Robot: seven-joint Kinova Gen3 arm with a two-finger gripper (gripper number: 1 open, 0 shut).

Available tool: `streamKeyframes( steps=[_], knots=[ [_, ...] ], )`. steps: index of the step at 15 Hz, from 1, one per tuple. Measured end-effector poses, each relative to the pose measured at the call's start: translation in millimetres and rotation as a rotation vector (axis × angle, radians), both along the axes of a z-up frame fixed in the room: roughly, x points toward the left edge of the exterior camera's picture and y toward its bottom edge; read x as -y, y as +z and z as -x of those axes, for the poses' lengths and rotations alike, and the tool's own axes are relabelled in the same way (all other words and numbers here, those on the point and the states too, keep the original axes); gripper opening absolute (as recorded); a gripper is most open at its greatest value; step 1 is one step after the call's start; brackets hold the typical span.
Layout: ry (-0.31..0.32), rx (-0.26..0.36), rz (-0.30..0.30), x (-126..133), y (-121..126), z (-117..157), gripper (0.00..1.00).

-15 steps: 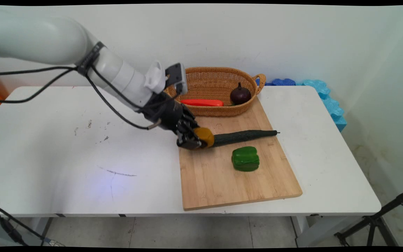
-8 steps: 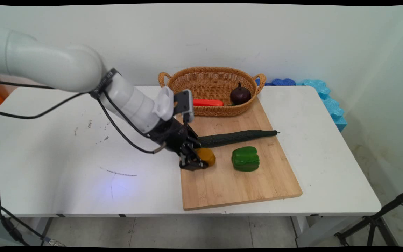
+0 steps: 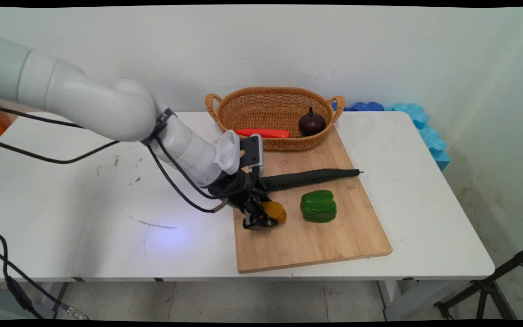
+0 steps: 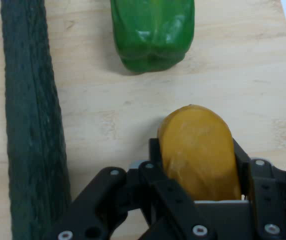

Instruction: Place the picked object on the cutting board

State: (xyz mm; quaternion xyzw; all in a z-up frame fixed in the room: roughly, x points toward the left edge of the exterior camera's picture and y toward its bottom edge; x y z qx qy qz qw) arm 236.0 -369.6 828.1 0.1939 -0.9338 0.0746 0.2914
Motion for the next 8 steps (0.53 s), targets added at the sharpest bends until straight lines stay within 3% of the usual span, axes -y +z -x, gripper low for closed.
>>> streamKeyframes(
  steps=[3, 4, 8],
  knots=[
    [-0.006, 0.006, 0.006, 2, -8, 6, 0.00],
    [-0.008, 0.008, 0.008, 3, -10, 7, 1.00],
    [-0.016, 0.013, 0.017, 3, -15, 10, 1.00]
  ],
)
